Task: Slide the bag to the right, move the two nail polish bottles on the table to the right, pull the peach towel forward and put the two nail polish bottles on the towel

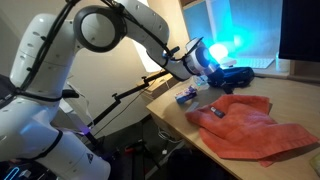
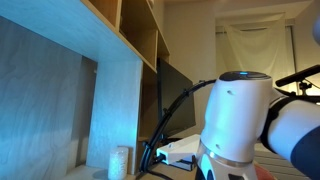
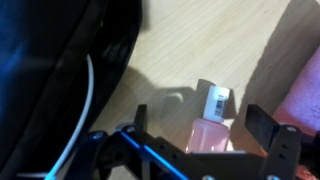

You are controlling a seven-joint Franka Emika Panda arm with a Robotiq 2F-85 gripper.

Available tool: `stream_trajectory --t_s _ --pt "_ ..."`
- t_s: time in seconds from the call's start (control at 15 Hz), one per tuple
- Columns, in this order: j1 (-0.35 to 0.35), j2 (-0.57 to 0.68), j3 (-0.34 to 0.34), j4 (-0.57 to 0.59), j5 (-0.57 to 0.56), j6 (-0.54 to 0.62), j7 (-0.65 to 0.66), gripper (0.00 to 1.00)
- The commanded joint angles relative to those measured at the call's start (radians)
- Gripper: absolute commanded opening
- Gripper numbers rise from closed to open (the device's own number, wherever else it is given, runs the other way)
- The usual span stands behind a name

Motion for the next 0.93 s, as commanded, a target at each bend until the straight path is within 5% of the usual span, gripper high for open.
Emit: stream_trajectory --t_s 0.0,0.2,0.27,0.47,0.87 --pt "-0.029 0.06 0.038 0.08 0.083 -0.038 -0.106 1.0" --pt "-0.023 0.076 0.035 0.105 0.144 -0.053 -0.157 0.98" --pt "-0.018 0.079 0.03 0.113 0.16 -0.051 -0.165 0.73" --pt "-0.004 0.075 0.02 0.128 0.196 -0.08 -0.191 0.6" --pt "0.022 0.067 0.001 0.16 0.213 -0.13 -0.182 0.13"
